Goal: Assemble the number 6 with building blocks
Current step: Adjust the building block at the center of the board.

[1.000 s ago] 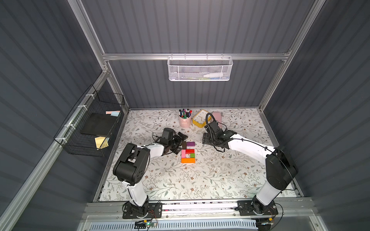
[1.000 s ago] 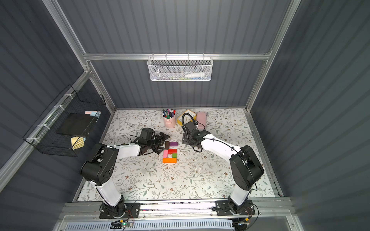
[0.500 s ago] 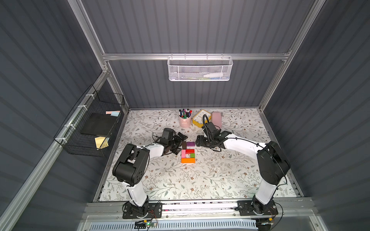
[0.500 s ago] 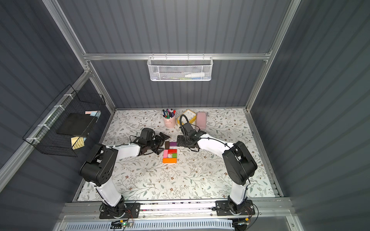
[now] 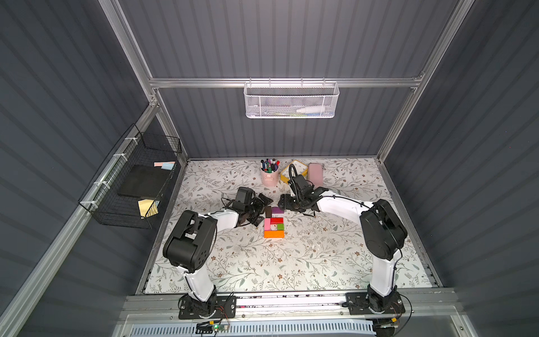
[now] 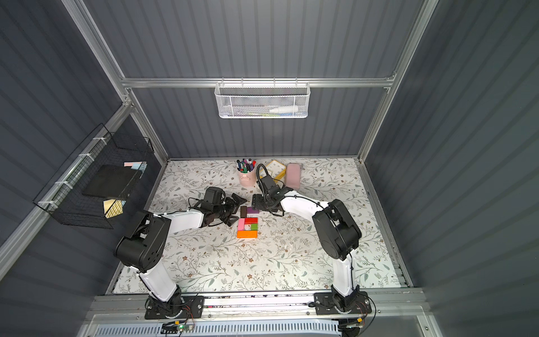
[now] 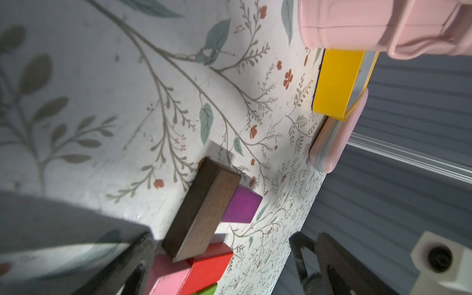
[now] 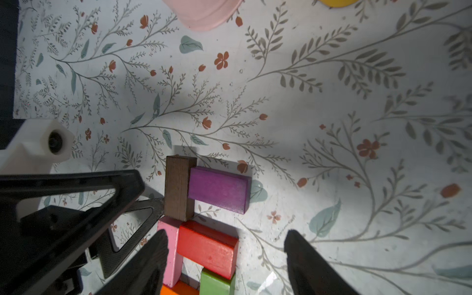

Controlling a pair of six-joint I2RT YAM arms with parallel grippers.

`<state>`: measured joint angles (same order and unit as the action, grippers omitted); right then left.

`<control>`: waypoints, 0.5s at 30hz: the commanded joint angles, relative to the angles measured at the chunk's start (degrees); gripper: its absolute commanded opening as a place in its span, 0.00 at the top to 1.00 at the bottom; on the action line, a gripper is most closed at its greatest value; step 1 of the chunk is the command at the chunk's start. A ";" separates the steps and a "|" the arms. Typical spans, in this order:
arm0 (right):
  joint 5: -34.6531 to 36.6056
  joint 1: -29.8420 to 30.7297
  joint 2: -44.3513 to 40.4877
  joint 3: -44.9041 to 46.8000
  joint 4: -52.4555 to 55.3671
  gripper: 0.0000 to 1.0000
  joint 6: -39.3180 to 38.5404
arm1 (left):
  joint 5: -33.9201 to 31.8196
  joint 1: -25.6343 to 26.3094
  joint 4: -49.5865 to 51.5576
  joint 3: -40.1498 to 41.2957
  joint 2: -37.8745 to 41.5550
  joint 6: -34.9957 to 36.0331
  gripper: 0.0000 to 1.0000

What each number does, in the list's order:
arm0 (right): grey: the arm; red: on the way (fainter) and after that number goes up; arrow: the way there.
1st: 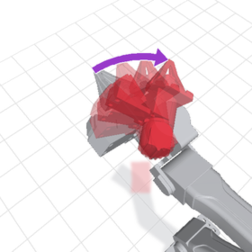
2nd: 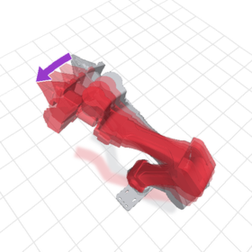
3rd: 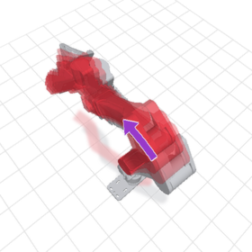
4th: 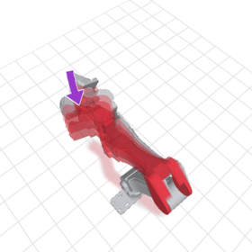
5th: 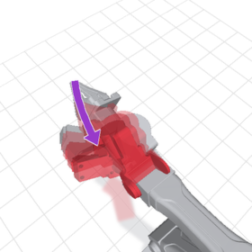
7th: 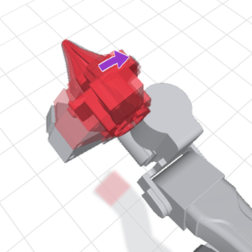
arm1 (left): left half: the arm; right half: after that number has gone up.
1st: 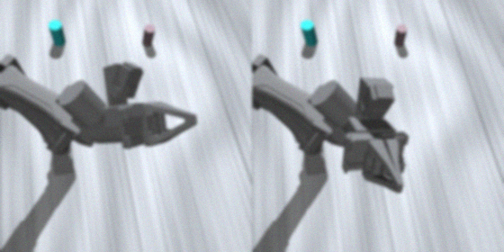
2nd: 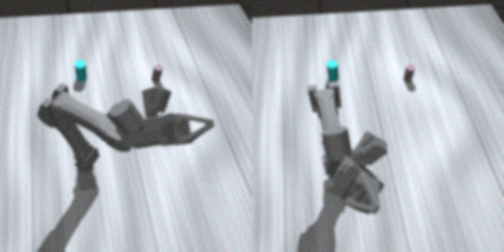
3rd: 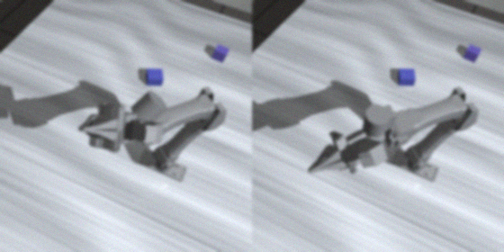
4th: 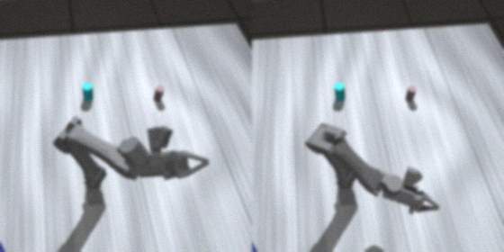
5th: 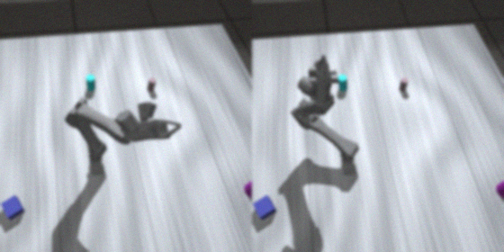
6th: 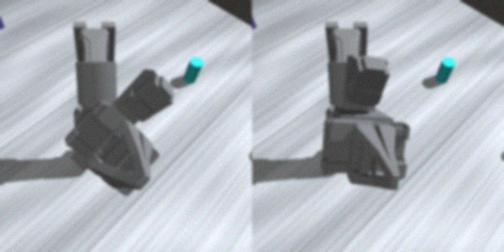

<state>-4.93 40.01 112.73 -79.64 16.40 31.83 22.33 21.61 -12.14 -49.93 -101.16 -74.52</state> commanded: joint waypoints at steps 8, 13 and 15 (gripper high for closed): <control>-2.69 -0.72 3.66 -2.81 1.24 0.26 -0.19 | -1.86 -0.86 7.13 1.57 -3.47 0.91 0.01; -5.23 -0.85 4.38 -2.41 -0.96 0.26 -0.46 | -2.55 -1.69 8.85 -1.27 -5.05 2.90 0.01; -5.99 -0.90 4.77 -2.63 -1.09 0.26 -0.50 | -2.59 -2.05 9.54 -2.71 -5.97 3.70 0.00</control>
<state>-8.91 39.38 116.09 -81.10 16.05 31.81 22.57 20.47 -11.22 -52.73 -103.24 -73.56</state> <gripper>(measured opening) 0.737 0.994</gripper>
